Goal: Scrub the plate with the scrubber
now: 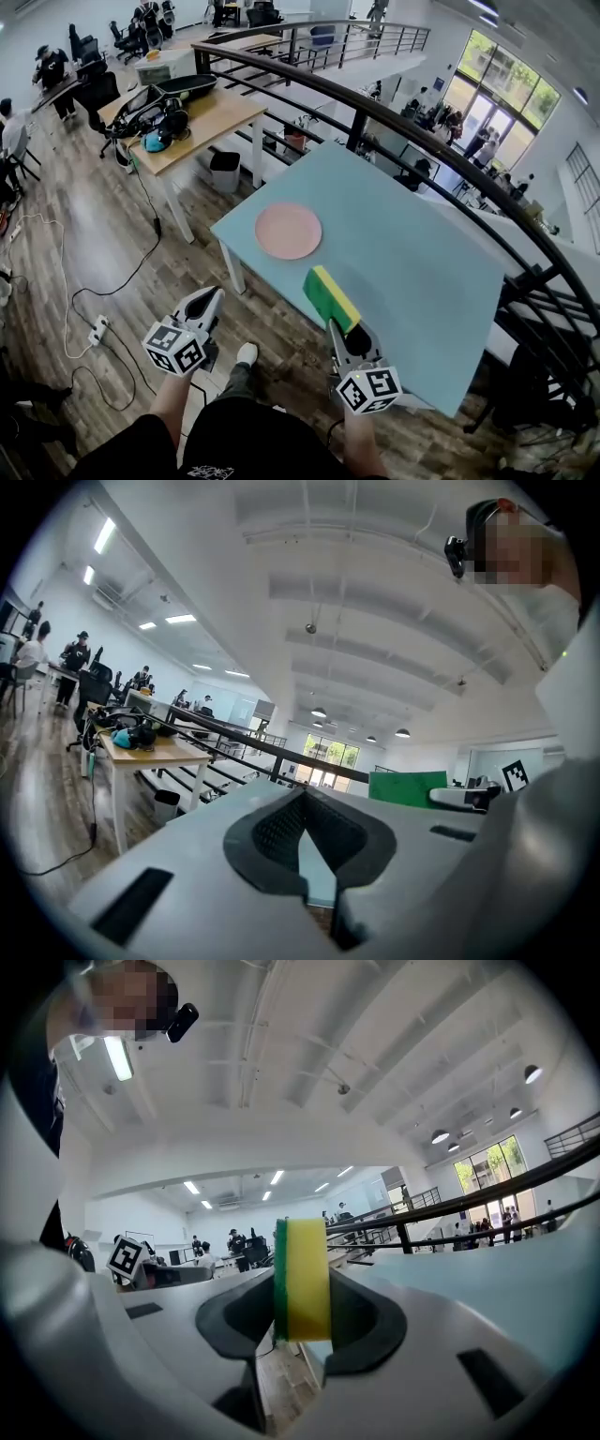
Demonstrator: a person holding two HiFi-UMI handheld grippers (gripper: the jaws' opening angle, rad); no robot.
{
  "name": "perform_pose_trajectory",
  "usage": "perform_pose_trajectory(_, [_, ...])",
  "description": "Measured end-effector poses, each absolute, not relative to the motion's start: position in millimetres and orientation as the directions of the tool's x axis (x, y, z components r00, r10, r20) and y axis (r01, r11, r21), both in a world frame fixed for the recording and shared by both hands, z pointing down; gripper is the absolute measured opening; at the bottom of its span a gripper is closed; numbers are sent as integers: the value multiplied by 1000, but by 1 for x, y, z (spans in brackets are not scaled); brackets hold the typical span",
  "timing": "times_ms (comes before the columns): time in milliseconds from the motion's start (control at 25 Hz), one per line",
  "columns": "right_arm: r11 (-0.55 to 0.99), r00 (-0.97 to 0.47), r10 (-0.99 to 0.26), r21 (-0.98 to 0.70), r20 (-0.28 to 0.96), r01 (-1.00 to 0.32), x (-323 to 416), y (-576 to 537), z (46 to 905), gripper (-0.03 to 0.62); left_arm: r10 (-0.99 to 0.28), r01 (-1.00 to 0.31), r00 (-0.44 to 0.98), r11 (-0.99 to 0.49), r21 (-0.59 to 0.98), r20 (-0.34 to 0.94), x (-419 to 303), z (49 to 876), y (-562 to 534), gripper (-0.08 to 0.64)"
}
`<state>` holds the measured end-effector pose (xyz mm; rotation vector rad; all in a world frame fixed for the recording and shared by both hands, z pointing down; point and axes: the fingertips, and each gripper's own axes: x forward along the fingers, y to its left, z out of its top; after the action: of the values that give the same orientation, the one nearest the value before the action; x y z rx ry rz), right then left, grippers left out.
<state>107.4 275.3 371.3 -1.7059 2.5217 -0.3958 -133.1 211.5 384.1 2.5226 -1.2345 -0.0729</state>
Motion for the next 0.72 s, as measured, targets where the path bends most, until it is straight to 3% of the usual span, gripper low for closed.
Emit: perform_pose_trajectory(720, [250, -292, -943, -241, 157, -938, 86, 76, 387, 138, -658, -659, 742, -684, 313, 124, -116, 391, -7, 8])
